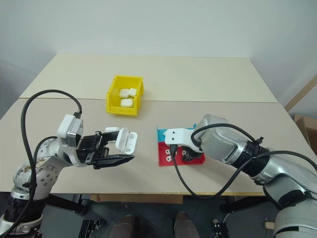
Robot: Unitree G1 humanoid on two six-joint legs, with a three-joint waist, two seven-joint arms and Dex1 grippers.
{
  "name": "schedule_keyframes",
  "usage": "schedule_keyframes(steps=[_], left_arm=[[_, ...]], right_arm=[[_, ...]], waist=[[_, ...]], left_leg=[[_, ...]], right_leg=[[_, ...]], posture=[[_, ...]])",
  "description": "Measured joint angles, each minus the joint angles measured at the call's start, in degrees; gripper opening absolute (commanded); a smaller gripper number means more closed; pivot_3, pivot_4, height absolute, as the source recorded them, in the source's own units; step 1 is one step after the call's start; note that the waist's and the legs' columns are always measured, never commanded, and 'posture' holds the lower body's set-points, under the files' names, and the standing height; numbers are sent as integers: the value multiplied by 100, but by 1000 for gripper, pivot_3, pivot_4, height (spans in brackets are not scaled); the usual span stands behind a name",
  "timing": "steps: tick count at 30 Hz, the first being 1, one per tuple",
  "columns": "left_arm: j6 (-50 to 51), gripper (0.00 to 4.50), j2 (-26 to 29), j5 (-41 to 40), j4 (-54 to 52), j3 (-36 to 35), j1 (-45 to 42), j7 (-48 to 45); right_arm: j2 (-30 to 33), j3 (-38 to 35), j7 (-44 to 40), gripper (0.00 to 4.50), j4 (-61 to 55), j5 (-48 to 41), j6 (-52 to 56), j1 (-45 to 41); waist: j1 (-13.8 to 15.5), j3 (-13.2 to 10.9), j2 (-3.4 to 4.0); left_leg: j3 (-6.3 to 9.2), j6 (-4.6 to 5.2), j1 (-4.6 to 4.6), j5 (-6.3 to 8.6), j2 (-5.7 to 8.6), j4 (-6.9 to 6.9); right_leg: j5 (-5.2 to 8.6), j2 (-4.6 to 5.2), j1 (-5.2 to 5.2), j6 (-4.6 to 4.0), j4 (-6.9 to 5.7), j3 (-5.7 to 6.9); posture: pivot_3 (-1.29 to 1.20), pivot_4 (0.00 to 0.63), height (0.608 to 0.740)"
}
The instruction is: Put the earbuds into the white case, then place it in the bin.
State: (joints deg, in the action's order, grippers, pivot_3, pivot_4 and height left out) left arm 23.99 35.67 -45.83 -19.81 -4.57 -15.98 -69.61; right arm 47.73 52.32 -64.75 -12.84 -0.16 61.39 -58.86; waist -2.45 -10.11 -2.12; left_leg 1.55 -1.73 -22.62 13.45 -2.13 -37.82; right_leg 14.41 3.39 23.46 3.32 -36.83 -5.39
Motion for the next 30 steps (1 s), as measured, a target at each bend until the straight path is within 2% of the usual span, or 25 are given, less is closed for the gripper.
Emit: schedule_keyframes(steps=[4,9,12,14,17,19,22,25,30], left_arm=[[0,2787,11,5,-5,-3,0,23],[1,2787,79,4,-23,-30,7,35],[2,2787,123,3,-23,-53,7,23],[7,2787,153,-1,-4,-72,-2,-3],[12,2787,234,0,94,-94,-55,-66],[22,2787,225,-2,143,-68,-206,-87],[61,2787,226,-9,192,-70,-283,-93],[142,2787,220,-19,279,-50,-427,-106],[261,2787,134,-36,423,6,-702,-111]], right_arm=[[-13,-28,-24,651,5,106,-104,49],[-47,-176,-63,627,53,117,-123,133],[-111,-532,-70,627,63,-46,92,211],[-120,-1226,-56,627,-50,-344,319,372],[-374,-2936,39,627,-419,-1062,891,592],[-742,-4319,179,627,-820,-1563,894,1004],[-1268,-5616,355,627,-1100,-2261,829,1574],[-1985,-6475,638,627,-1345,-2921,722,1866],[-2914,-6917,1391,627,-1672,-3810,689,1886]], waist=[[0,0,0],[0,0,0],[0,-1,1],[3,-1,1],[13,-1,2],[40,1,-2],[51,1,-2],[33,0,1],[-36,0,7]], left_leg=[[0,0,1,0,0,0],[1,0,2,0,0,0],[1,0,0,0,0,0],[4,0,-9,0,1,0],[8,0,-23,0,1,-1],[20,0,-24,0,-1,-2],[19,1,-22,0,3,-4],[21,1,-19,0,0,-4],[20,1,-11,0,-2,-3]], right_leg=[[0,0,-1,0,0,0],[0,0,-2,0,0,0],[0,0,0,0,-1,0],[0,0,6,0,-1,3],[-1,0,19,-2,-5,5],[-1,-2,11,-2,1,19],[-3,3,1,0,4,19],[-4,-2,3,-1,-6,20],[-4,-5,3,-1,-13,16]], posture=[[0,150,740],[0,150,740],[0,150,740],[0,150,740],[0,150,740],[0,150,740],[0,150,740],[0,150,740],[0,150,740]])
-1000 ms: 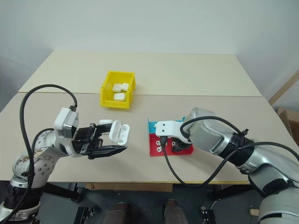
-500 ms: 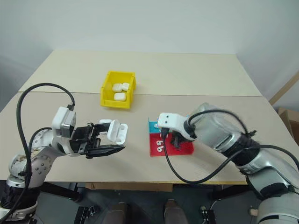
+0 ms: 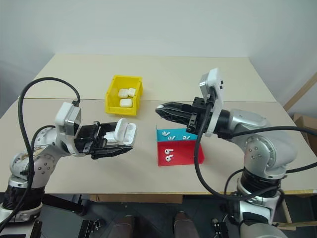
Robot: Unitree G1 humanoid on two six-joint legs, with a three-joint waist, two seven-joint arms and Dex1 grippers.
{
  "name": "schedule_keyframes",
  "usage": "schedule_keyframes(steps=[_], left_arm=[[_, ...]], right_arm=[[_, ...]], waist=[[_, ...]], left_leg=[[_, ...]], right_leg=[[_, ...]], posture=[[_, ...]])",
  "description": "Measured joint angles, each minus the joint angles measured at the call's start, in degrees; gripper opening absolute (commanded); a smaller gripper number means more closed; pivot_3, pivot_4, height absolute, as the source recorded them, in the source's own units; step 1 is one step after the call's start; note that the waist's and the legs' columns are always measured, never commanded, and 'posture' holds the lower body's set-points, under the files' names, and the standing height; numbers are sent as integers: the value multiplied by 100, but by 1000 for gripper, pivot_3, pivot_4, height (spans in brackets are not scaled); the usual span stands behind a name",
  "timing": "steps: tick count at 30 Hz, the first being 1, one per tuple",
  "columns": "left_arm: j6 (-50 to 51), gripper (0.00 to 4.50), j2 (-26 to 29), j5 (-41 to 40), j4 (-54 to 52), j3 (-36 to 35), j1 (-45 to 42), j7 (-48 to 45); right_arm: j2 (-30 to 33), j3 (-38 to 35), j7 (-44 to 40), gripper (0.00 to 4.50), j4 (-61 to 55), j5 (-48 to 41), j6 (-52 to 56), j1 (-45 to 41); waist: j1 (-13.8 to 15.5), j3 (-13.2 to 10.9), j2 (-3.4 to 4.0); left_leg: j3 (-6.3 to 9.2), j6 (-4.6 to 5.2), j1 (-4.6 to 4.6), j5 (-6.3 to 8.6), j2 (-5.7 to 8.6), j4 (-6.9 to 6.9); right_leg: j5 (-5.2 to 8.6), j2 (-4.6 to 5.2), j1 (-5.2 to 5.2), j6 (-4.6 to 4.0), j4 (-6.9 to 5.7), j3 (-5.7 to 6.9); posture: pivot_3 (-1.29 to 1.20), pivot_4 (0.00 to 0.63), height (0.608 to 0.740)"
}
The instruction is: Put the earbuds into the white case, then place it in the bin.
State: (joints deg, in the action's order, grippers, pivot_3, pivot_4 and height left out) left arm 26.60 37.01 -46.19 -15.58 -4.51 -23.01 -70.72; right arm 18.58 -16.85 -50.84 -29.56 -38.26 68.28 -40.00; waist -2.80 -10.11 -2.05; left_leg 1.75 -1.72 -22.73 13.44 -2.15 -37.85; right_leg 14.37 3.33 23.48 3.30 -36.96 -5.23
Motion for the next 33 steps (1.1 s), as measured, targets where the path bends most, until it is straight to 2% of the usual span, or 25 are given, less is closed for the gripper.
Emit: schedule_keyframes(steps=[3,9,16,24,33], left_arm=[[65,2787,-51,0,62,83,-83,4],[195,2787,-51,0,63,92,-100,24],[388,2787,-95,14,61,179,-312,266],[700,2787,-257,36,25,440,-531,613],[489,2787,-488,146,-230,559,-365,602]], right_arm=[[-412,83,494,627,-69,-364,-12,-51],[-466,570,901,627,-205,-589,-323,24],[-248,1037,989,627,-241,-605,-792,237],[136,923,995,627,-216,-935,-1129,312],[665,935,896,627,-148,-1034,-1441,573]], waist=[[8,-1,1],[17,-1,1],[22,-1,1],[23,-1,1],[19,-1,1]], left_leg=[[1,0,-5,0,1,0],[1,0,-9,0,2,0],[2,0,-10,0,3,0],[2,0,-9,0,2,0],[0,0,-10,0,3,0]], right_leg=[[0,1,4,0,-2,1],[0,3,7,0,0,3],[0,3,7,0,1,2],[0,3,7,0,1,2],[0,3,6,0,5,-1]], posture=[[0,150,740],[0,150,740],[0,150,740],[0,150,740],[0,150,740]])
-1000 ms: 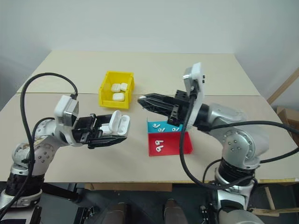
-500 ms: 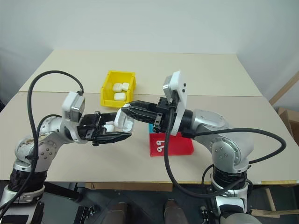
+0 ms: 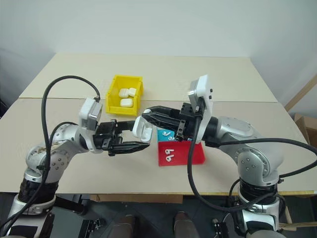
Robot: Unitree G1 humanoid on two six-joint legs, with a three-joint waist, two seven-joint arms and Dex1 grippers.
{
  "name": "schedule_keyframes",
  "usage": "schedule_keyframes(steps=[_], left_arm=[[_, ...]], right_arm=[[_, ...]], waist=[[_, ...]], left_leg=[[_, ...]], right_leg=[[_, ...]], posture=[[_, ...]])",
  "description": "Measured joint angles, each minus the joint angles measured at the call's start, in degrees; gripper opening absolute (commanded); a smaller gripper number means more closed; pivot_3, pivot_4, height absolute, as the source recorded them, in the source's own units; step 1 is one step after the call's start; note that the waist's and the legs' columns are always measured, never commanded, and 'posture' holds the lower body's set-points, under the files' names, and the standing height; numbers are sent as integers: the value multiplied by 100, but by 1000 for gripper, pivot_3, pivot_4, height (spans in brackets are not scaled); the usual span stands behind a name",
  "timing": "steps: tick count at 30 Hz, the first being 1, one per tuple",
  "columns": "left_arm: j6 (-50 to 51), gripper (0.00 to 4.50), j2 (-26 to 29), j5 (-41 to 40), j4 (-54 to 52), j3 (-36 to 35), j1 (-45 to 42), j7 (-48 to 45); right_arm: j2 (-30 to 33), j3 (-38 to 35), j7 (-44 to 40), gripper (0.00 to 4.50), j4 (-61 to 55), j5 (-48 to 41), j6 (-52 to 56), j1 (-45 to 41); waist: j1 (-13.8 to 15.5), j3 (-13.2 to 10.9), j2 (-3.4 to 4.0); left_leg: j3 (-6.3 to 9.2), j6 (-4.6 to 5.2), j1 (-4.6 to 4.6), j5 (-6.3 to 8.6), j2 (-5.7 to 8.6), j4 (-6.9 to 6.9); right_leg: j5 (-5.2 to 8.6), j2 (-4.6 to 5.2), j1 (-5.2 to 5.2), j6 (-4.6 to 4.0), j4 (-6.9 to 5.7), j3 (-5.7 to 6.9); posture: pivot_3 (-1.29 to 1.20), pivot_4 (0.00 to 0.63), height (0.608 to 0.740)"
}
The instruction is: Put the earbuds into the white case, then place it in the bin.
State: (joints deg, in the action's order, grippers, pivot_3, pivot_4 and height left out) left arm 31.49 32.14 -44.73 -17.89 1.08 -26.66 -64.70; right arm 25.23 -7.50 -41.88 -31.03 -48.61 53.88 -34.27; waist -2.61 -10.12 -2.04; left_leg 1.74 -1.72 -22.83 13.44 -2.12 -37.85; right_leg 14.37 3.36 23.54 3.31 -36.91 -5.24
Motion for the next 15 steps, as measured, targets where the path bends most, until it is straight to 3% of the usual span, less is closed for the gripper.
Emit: schedule_keyframes(steps=[6,15], left_arm=[[-174,2787,-22,84,-7,19,95,-116],[-818,2787,-61,442,6,96,948,-464]], right_arm=[[160,161,-84,627,18,35,-268,137],[309,281,-149,627,14,30,-482,302]], waist=[[-2,0,0],[18,0,0]], left_leg=[[-1,0,2,0,0,0],[0,0,1,0,-1,0]], right_leg=[[0,0,-2,0,1,-1],[0,0,-1,-1,2,0]], posture=[[0,150,740],[0,150,740]])
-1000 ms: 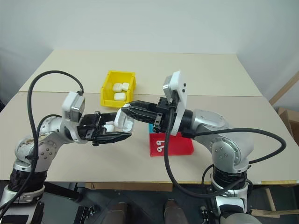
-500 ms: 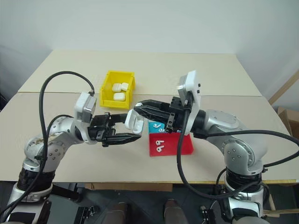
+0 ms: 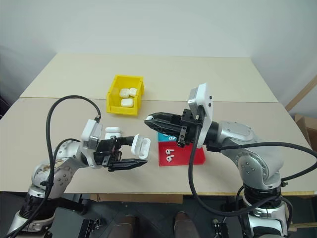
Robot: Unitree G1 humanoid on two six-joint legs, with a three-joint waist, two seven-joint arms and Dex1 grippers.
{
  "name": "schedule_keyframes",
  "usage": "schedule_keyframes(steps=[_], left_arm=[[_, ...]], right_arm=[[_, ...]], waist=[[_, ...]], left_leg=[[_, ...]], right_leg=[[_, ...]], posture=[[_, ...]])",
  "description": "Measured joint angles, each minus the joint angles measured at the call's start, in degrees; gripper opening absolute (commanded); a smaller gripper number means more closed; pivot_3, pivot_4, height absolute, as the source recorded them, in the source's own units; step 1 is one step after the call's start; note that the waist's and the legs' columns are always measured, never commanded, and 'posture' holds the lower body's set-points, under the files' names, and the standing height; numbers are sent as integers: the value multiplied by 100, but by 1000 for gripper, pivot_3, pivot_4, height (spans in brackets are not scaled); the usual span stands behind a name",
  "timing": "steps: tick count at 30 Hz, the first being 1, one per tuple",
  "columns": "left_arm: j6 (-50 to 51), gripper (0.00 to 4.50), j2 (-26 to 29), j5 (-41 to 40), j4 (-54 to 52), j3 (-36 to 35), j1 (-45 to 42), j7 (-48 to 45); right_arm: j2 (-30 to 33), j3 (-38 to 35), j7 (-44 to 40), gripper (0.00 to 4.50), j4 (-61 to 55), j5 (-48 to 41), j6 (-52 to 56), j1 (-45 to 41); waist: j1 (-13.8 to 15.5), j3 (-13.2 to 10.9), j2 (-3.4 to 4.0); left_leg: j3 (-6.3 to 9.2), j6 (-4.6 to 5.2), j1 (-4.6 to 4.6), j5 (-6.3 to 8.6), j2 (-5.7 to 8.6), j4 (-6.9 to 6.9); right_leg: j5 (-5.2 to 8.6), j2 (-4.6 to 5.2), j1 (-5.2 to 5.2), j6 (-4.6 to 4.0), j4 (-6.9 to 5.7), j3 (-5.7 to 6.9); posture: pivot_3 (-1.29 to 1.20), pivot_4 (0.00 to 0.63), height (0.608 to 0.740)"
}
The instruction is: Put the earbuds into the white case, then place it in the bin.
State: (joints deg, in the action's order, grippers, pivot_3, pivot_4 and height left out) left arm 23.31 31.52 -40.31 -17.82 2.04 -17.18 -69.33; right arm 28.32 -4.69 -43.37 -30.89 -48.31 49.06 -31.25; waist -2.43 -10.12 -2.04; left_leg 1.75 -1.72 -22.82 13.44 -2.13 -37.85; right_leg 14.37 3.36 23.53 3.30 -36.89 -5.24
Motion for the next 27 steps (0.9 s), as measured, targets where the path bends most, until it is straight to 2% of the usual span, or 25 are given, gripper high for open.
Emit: schedule_keyframes(steps=[10,16,22,27], left_arm=[[-82,2787,-8,45,-1,25,-164,99],[-59,2787,-9,35,-38,45,-163,135],[488,2787,160,-216,31,-7,-765,176],[710,2787,156,-283,32,-16,-860,222]], right_arm=[[199,188,-260,627,-106,-9,-195,152],[279,556,-380,627,-174,268,-497,337],[259,494,-279,627,-180,305,-772,266],[263,462,-249,627,-184,295,-793,284]], waist=[[3,0,0],[-13,0,0],[7,0,-1],[-7,0,0]], left_leg=[[1,0,0,0,0,0],[0,0,2,0,-1,0],[2,0,2,0,1,0],[2,2,1,1,0,0]], right_leg=[[0,1,-3,1,5,1],[0,-1,-3,1,2,0],[1,0,-6,2,7,2],[1,-1,-4,2,6,3]], posture=[[0,150,740],[0,150,740],[0,150,740],[0,150,740]])
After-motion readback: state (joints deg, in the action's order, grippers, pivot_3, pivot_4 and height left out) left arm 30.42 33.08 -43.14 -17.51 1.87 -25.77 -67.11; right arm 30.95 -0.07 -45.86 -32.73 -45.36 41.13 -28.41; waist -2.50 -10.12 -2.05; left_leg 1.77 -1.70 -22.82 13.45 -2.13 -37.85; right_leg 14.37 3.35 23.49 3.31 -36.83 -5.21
